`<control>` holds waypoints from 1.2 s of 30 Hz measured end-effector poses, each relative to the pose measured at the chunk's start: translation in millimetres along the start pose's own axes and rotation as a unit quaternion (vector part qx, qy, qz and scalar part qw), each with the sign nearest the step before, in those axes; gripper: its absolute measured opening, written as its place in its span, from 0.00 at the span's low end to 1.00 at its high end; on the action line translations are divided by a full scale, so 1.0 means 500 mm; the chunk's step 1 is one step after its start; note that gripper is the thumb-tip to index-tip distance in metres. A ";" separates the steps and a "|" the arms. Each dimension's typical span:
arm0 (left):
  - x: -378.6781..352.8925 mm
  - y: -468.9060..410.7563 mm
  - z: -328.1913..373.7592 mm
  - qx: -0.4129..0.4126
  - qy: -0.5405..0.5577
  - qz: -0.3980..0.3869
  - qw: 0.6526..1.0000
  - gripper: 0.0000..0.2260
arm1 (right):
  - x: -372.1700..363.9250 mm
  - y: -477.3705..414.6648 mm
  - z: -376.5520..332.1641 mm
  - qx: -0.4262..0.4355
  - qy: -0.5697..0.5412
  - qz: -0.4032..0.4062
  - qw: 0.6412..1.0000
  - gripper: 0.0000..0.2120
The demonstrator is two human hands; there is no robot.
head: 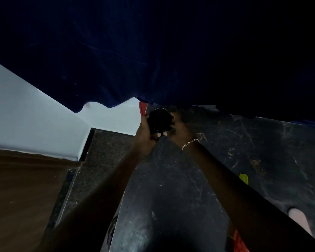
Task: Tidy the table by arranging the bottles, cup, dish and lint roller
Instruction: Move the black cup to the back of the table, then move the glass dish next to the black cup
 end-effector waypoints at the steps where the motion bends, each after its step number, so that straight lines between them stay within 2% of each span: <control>1: -0.001 -0.001 -0.003 0.001 -0.003 -0.002 1.000 0.36 | -0.002 -0.001 0.006 -0.009 -0.005 -0.001 1.000 0.32; 4: -0.001 -0.003 -0.011 0.005 -0.008 -0.007 1.000 0.37 | -0.003 0.006 0.002 -0.011 0.007 0.005 1.000 0.31; 9: -0.004 -0.003 -0.017 0.013 -0.007 -0.007 1.000 0.36 | -0.003 0.006 -0.008 -0.001 0.007 0.012 1.000 0.38; 12: -0.003 0.002 -0.021 0.025 -0.006 -0.005 1.000 0.35 | -0.009 0.014 -0.013 -0.004 -0.002 -0.006 1.000 0.34; 18: 0.000 0.068 -0.034 0.065 0.033 0.022 0.997 0.37 | 0.004 0.076 -0.003 0.019 0.084 0.018 0.996 0.44; 22: -0.028 0.157 -0.035 0.089 0.002 0.031 0.996 0.38 | 0.028 0.177 0.019 0.063 0.148 0.059 0.985 0.42; 27: -0.094 0.279 0.027 0.040 -0.185 0.017 0.982 0.36 | 0.040 0.342 0.065 0.117 0.185 0.104 0.970 0.38; 30: -0.162 0.348 0.062 0.032 -0.189 -0.023 0.981 0.36 | 0.045 0.445 0.118 0.109 0.179 0.098 0.973 0.37; 34: -0.257 0.422 0.107 0.013 -0.184 -0.054 0.981 0.36 | 0.060 0.577 0.161 0.153 0.223 0.130 0.954 0.28; 36: -0.309 0.450 0.125 0.005 -0.190 -0.072 0.979 0.36 | 0.070 0.625 0.198 0.129 0.202 0.124 0.963 0.32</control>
Point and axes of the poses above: each hand's wrist, its own y-axis away from the middle knuckle, its own x-axis out of the back of the hand, z = x × y, the point moved 9 cm from there along -y, towards the middle knuckle, and after that the axes turned 9 degrees about -z, right-handed, at the moved point
